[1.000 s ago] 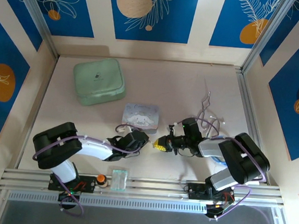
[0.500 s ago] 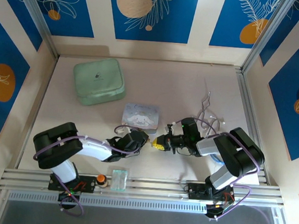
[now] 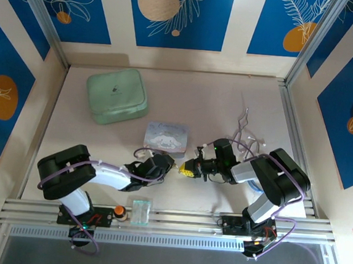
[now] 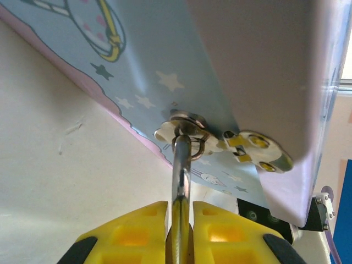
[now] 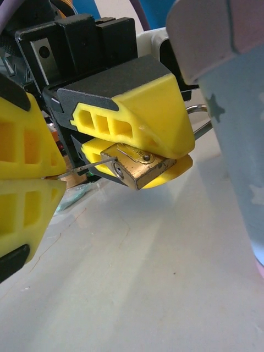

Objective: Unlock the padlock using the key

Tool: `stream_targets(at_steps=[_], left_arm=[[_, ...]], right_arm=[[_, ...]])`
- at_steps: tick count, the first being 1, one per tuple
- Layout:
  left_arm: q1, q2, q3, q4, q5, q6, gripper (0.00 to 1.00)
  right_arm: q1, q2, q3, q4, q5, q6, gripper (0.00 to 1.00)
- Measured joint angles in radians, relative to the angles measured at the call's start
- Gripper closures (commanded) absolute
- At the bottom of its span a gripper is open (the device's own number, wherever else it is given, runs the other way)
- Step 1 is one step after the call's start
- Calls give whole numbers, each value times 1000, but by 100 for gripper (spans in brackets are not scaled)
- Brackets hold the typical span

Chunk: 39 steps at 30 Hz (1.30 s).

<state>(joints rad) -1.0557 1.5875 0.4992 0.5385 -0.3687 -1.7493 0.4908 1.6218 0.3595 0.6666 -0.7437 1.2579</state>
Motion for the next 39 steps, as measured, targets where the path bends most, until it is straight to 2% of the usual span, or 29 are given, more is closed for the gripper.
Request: stream_targets(at_steps=[28,39], left_arm=[[0,-8,-1,-2,-3,-16,100],[1,-8,-4,5,-3,-27,100]], right_arm=[[-13,-31,-27,16,-1,3,100],[-6,6,-11,25,-1,4,100]])
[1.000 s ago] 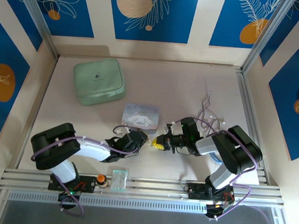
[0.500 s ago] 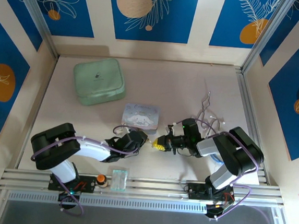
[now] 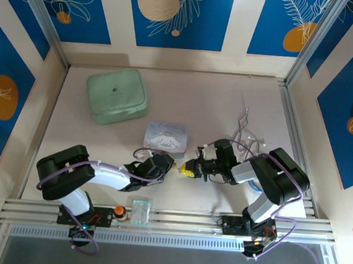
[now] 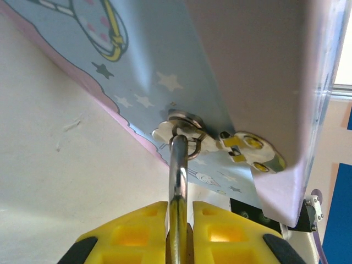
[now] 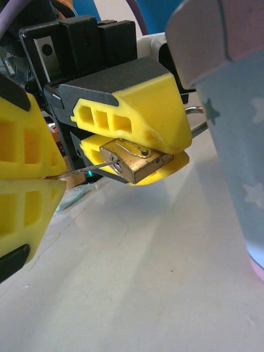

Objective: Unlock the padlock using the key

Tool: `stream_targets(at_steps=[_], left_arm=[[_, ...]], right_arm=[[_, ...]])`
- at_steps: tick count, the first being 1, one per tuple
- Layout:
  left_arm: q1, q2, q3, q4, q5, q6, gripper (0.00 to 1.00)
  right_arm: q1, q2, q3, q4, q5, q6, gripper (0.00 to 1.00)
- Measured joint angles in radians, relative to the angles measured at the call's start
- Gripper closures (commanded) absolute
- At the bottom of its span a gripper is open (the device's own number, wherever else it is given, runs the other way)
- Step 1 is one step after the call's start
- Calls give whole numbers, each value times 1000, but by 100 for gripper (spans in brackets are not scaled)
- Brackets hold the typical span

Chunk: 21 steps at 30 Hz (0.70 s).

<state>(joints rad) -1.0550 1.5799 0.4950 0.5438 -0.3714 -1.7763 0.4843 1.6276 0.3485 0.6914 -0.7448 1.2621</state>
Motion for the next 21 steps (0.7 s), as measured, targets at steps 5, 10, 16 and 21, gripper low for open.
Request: stream_targets(at_steps=[5,10,16,21], left_arm=[[2,0,-3,5,0,-7,100],[2,0,-6,17,0,-12,100],[4,0,-11,21,0,-22,100],[6,-2,-17,25,-5,-23,100]], right_arm=[[1,12,14,0,-1,0,100],[8,17,26,-1,-1,0,100],[8,63,33,44,-17,27,100],[7,98,33,103,-29,59,100]])
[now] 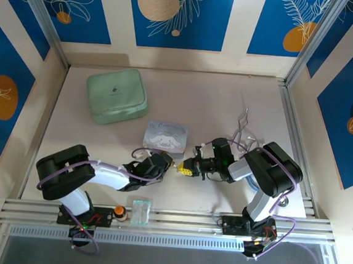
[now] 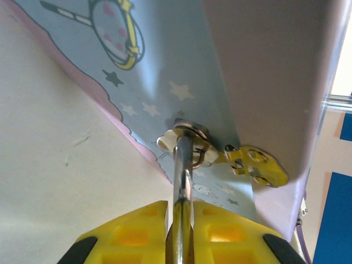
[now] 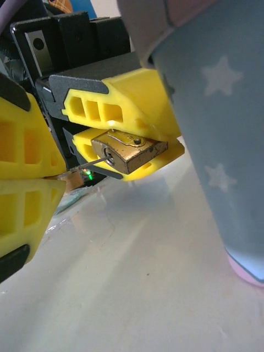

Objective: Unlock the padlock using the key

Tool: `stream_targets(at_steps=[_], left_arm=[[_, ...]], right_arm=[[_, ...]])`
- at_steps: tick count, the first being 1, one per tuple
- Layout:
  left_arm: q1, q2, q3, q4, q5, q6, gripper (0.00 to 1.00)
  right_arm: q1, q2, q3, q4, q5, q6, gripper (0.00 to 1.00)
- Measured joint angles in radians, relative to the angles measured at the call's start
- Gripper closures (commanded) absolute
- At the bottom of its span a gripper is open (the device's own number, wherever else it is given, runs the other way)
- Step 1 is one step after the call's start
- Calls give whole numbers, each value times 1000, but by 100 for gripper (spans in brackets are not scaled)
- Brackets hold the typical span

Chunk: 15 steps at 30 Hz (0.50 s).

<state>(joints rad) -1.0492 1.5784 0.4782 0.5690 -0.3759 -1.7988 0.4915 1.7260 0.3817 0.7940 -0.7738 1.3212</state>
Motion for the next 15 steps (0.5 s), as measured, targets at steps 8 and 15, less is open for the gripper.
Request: stream_targets(at_steps=[8,15], left_arm=[[2,-14,-11,0,-19,1,100],[1,-11,-19,51,-18,5,100]], right_arm=[[-3,98,0,181,-43,108,100],[-25,161,-4,322,-72,201,100]])
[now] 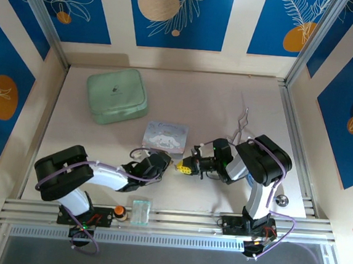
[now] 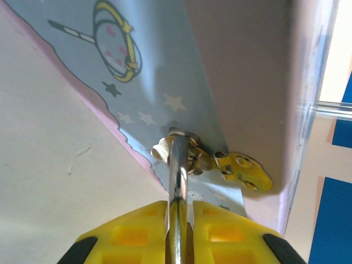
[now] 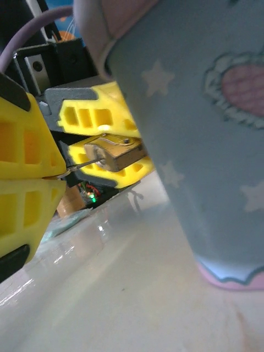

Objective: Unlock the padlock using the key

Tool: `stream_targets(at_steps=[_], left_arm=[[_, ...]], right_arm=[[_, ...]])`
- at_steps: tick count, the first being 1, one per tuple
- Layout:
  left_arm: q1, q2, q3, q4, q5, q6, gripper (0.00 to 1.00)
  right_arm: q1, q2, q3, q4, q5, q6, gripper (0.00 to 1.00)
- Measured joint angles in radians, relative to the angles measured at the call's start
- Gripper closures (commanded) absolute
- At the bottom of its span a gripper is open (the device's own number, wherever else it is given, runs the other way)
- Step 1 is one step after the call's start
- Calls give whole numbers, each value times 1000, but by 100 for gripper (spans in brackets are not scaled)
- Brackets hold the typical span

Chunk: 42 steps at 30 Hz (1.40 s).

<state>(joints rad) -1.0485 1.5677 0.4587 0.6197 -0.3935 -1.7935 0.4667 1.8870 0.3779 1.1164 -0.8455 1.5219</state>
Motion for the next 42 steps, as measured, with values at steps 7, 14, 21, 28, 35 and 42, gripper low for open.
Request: stream_targets(at_steps=[7,14,21,28,35,42], left_arm=[[-4,41,0,83,21,14,100],[-4,76,0,137,14,14,100],[-15,79,0,146,13,11,100],[-34,72,24,55,30,6,100],[-34,50,40,-13,40,-5,100],[-27,49,44,-23,55,16,100]], right_arm=[[-16,35,-1,89,-11,52,100],[-13,34,-3,94,5,61,100],[0,-6,-18,57,50,50,71],[3,-154,-53,-147,138,-60,52],[14,-431,-11,-622,300,-293,27],[145,-723,135,-1119,684,-647,1]])
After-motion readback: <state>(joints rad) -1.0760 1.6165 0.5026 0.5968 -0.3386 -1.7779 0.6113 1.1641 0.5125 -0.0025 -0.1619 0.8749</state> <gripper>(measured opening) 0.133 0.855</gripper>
